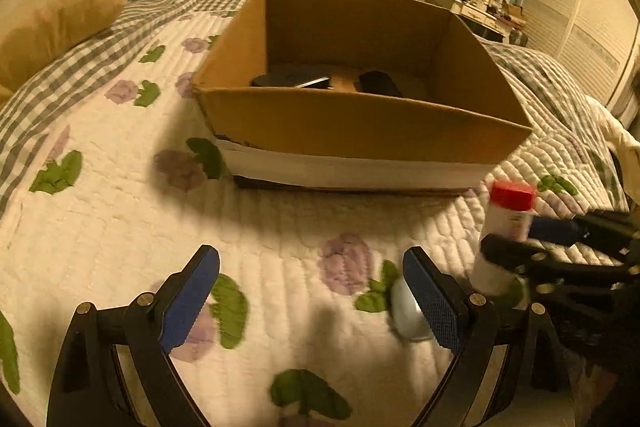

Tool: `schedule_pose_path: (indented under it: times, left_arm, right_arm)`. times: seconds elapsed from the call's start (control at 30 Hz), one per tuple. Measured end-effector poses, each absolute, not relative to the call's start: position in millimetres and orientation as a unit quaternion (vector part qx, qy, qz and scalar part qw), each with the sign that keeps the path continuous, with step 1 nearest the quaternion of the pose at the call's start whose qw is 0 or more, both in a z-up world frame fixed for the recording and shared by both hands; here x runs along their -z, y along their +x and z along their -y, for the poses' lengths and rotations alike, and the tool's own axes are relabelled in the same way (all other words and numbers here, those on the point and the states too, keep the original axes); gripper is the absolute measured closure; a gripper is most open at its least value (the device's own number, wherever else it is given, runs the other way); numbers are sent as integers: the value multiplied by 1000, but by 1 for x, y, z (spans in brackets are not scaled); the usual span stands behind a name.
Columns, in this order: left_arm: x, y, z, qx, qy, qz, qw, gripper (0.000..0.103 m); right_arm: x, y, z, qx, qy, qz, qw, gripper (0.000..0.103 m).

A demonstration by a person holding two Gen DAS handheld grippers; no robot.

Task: Organize rigid objects
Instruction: 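Grasp the red-capped white bottle with the right gripper while the left grasps the light blue earbud case, then carry the bottle and earbud case into the box and open both grippers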

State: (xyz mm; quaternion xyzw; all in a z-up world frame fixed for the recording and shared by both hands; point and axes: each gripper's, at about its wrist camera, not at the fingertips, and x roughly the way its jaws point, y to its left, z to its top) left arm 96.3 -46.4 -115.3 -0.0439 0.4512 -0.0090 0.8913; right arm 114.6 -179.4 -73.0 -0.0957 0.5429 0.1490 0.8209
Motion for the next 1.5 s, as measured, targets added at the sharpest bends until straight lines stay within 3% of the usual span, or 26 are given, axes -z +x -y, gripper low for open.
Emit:
schedule_pose_path:
  times: [0.17,0.23,0.33,0.53,0.67,1.5]
  left_arm:
    - [121,94,69,39,-39,-463,885,9]
    - [125,94,78,50,-34,-470,881,13]
    - [135,95,90,69,-28,-491,868,27]
    - [153,99,109,102,-27,-520,848,30]
    - [160,105,111,105,-27,-527,843,51]
    - [69,105,52,55,-43,-430,900,51]
  right_arm:
    - [52,104,200,-157,-110,-523,830,67]
    - [49,103,209,-155,-111,-519,833,67]
    - [47,104,213,-158,-104,-520,833,67]
    - [56,111,212,-159,-90,-524,832,67]
    - [58,113,215,-161,-73,-522,834,67]
    - [6,99,184,-168,-79,-449,874,67]
